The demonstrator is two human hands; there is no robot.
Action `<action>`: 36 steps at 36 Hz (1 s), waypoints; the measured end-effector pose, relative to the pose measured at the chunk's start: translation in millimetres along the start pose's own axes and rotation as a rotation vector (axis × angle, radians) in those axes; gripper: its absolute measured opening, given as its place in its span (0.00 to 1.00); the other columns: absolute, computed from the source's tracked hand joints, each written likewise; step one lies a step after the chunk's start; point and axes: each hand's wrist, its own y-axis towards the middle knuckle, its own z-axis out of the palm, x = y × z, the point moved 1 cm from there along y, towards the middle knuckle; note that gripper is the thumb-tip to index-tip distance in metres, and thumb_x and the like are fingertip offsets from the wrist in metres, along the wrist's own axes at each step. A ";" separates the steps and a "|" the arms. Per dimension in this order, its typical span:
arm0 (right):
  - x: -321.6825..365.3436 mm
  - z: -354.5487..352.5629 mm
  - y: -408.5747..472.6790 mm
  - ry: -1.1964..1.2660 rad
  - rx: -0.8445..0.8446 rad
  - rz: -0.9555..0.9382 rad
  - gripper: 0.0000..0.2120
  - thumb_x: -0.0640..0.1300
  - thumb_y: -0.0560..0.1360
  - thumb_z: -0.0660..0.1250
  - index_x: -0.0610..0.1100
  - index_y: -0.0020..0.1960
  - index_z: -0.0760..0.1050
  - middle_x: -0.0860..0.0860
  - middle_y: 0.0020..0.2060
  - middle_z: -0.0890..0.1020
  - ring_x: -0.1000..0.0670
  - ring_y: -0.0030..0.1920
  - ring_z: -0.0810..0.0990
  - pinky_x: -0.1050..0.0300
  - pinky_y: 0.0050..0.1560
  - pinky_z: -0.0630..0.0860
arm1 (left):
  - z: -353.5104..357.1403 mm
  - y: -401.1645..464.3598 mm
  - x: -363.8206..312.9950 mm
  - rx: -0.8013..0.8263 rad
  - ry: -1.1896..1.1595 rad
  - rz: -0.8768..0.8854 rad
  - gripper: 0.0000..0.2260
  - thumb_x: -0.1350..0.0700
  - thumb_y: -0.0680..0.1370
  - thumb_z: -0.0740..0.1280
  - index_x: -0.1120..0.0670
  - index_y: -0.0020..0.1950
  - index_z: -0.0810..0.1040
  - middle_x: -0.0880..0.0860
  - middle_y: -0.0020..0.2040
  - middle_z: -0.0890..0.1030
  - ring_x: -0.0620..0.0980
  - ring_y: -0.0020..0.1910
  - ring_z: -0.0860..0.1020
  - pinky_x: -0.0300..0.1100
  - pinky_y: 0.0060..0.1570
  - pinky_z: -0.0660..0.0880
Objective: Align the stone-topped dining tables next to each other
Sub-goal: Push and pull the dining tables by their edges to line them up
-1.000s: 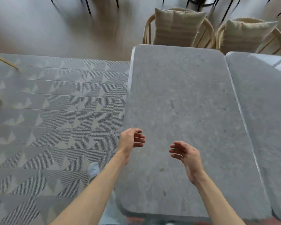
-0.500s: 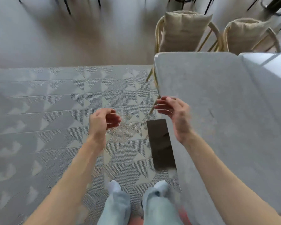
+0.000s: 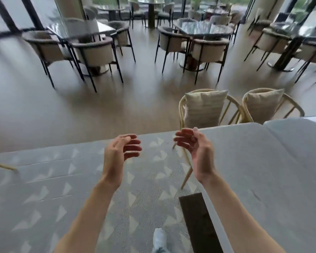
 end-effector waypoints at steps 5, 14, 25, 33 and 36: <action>16.0 15.7 70.0 0.005 -0.007 -0.086 0.21 0.51 0.79 0.56 0.35 0.52 0.80 0.37 0.48 0.85 0.38 0.50 0.84 0.48 0.53 0.77 | 17.7 75.4 -29.5 0.037 0.013 0.080 0.12 0.60 0.80 0.59 0.60 0.52 0.82 0.59 0.47 0.85 0.55 0.44 0.83 0.46 0.42 0.79; 14.6 20.9 239.2 0.091 -0.057 -0.160 0.22 0.47 0.84 0.53 0.33 0.52 0.79 0.34 0.47 0.84 0.37 0.48 0.84 0.46 0.50 0.78 | 89.1 235.9 -28.4 0.080 0.018 0.135 0.12 0.54 0.74 0.62 0.57 0.48 0.84 0.60 0.46 0.85 0.57 0.43 0.83 0.45 0.40 0.79; 32.0 -7.5 410.7 -0.015 -0.212 -0.163 0.19 0.41 0.84 0.52 0.29 0.54 0.77 0.34 0.47 0.84 0.39 0.47 0.84 0.46 0.53 0.78 | 197.7 439.9 -21.2 0.258 0.007 0.079 0.12 0.56 0.76 0.61 0.58 0.48 0.84 0.63 0.48 0.84 0.59 0.44 0.83 0.46 0.41 0.79; 14.2 -10.4 576.0 -0.094 -0.361 -0.271 0.17 0.41 0.84 0.53 0.35 0.52 0.79 0.39 0.46 0.85 0.39 0.48 0.84 0.44 0.54 0.79 | 257.2 606.7 1.9 0.383 -0.015 0.077 0.15 0.53 0.76 0.59 0.58 0.51 0.83 0.61 0.49 0.85 0.62 0.48 0.83 0.53 0.48 0.76; 8.0 -5.4 648.4 -0.102 -0.457 -0.293 0.17 0.41 0.84 0.53 0.36 0.51 0.79 0.38 0.46 0.85 0.36 0.48 0.83 0.40 0.54 0.78 | 290.3 680.3 -4.6 0.468 -0.018 0.059 0.15 0.53 0.76 0.58 0.56 0.50 0.84 0.60 0.48 0.85 0.61 0.47 0.83 0.52 0.47 0.77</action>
